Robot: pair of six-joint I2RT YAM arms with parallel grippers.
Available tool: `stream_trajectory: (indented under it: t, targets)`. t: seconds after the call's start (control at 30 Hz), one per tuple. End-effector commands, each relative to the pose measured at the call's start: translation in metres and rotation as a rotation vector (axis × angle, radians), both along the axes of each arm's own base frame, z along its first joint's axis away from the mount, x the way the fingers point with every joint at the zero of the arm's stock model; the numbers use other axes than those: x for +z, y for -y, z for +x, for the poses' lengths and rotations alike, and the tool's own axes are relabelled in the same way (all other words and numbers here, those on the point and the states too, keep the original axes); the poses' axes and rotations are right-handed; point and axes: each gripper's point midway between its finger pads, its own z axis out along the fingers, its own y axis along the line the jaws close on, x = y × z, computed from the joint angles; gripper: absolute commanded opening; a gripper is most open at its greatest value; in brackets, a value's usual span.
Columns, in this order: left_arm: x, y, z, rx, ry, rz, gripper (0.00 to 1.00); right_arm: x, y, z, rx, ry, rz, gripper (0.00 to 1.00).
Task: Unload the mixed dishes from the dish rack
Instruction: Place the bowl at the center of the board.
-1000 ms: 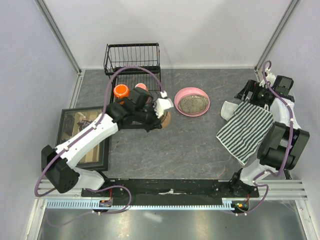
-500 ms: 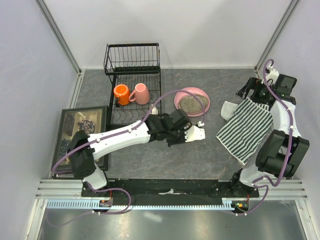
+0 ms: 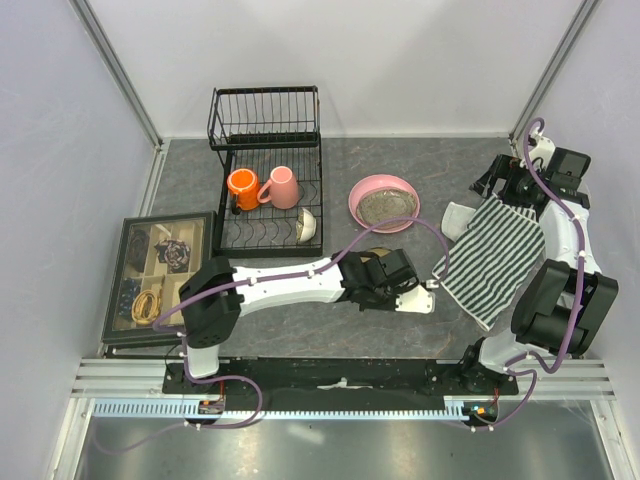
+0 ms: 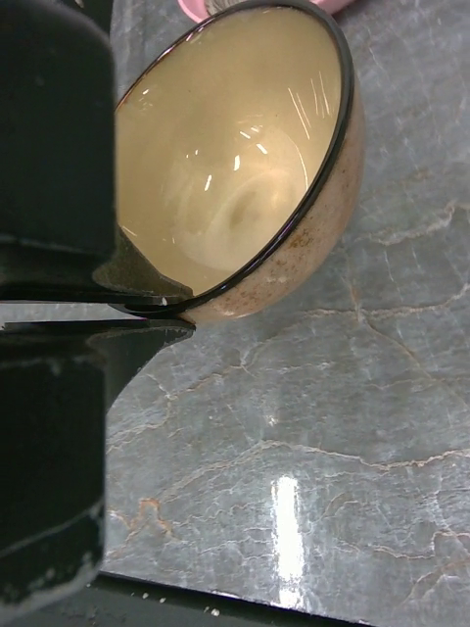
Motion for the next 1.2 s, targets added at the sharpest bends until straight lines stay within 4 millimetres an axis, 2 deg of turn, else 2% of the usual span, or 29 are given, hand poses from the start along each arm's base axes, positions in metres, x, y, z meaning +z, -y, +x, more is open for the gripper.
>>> stream_trajectory:
  t: [0.0,0.13,0.8,1.07,1.17]
  targets:
    - [0.028,0.041,0.019,-0.04,0.134,-0.116,0.01,0.002,-0.002,0.004,0.019,0.022,-0.012,0.98]
    - [0.017,0.044,0.023,-0.044,0.15,-0.092,0.02,-0.001,-0.002,0.004,0.023,0.016,-0.008,0.98]
    - [-0.007,0.062,0.048,-0.103,0.261,-0.021,0.02,-0.007,-0.004,0.004,0.035,-0.001,0.003,0.98]
    - [-0.003,0.06,0.05,-0.111,0.271,-0.011,0.02,-0.01,-0.004,0.005,0.04,-0.009,0.009,0.98]
    - [0.003,0.058,0.052,-0.101,0.28,-0.016,0.08,-0.011,-0.005,0.005,0.041,-0.014,0.014,0.98]
